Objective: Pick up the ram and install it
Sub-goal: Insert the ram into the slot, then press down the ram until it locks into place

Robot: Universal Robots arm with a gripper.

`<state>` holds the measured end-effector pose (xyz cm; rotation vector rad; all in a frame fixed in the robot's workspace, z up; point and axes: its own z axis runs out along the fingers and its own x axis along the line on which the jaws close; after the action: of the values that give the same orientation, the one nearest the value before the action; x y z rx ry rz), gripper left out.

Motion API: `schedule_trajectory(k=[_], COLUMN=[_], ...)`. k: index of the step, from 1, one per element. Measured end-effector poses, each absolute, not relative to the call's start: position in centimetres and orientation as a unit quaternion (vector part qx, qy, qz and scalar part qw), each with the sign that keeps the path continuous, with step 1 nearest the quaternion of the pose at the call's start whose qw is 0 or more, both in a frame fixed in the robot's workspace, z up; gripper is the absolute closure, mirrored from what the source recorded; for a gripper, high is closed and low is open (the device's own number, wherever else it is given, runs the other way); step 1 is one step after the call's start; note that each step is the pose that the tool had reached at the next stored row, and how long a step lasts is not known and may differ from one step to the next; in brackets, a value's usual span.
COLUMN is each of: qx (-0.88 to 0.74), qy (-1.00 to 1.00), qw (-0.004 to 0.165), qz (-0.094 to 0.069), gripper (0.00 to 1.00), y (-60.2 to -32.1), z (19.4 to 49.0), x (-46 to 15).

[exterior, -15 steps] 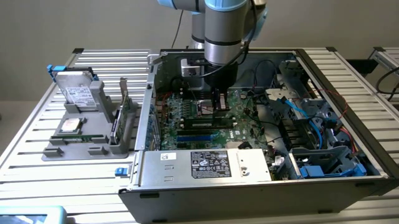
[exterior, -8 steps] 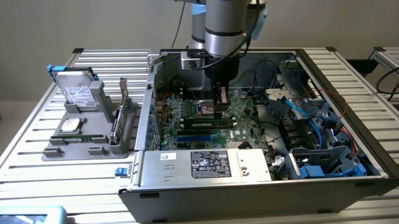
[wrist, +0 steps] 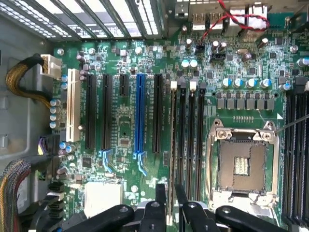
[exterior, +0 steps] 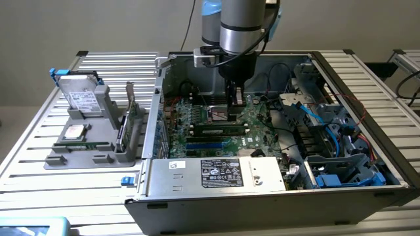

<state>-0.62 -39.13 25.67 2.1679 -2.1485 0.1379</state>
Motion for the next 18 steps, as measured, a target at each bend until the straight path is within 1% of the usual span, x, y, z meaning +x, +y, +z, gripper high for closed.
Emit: schedule_trajectory(k=[9, 10, 11, 12, 13, 14, 18], qx=[0.709, 0.709, 0.709, 0.709, 0.709, 0.709, 0.709], qy=[-0.703, -0.703, -0.703, -0.703, -0.703, -0.703, -0.703], qw=[0.043, 0.043, 0.043, 0.043, 0.043, 0.043, 0.044], qz=[0.045, 0.045, 0.045, 0.045, 0.045, 0.045, 0.045], gripper=[0.78, 0.81, 0.81, 0.87, 0.87, 0.89, 0.89], y=[-39.14, -39.14, -39.14, -39.14, -39.14, -39.14, -39.12], z=[25.67, 25.67, 25.67, 25.67, 25.67, 25.67, 25.65], x=[-0.62, -0.62, -0.62, -0.62, -0.62, -0.62, -0.57])
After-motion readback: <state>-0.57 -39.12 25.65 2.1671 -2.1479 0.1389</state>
